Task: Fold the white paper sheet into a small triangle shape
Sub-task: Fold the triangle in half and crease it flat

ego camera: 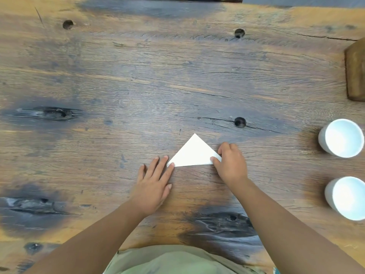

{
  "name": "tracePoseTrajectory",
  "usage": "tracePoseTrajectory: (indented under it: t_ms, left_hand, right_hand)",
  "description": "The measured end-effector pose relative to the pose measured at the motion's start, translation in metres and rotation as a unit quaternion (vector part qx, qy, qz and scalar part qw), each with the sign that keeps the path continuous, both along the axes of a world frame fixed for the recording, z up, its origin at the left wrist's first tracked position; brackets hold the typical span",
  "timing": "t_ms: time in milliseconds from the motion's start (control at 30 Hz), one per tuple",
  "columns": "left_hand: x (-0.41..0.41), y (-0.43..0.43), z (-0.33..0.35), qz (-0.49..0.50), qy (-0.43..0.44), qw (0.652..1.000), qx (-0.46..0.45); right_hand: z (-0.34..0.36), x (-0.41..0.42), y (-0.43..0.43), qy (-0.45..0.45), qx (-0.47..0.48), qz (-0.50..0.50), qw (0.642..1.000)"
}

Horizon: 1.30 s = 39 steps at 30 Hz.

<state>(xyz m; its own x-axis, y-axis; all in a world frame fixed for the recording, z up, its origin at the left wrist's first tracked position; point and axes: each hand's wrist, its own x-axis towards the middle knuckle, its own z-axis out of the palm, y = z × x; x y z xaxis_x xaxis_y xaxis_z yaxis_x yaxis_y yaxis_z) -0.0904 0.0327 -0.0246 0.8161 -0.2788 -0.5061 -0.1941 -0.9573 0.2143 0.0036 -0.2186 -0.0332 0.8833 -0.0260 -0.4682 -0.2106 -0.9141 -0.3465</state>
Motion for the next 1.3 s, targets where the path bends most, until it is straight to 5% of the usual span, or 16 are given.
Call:
tracePoseTrajectory:
  t_ms: [767,1000,1300]
  left_hand:
    - [0.032,-0.058,-0.014,-0.103,-0.019,0.994,-0.025]
    - [0.036,-0.057,-0.015,-0.075,-0.051,0.995,-0.049]
    - [0.042,-0.044,-0.027,-0.075,0.013,0.997,-0.02]
  right_hand:
    - [-0.002,0.015,-0.007,-0.021,-0.025,0.025,0.999]
    - [0.002,-0.003,0.018,-0.128,0.038,0.211,0.968]
    - [-0.008,-0.029,0.025,-0.046,0.05,0.254,0.965]
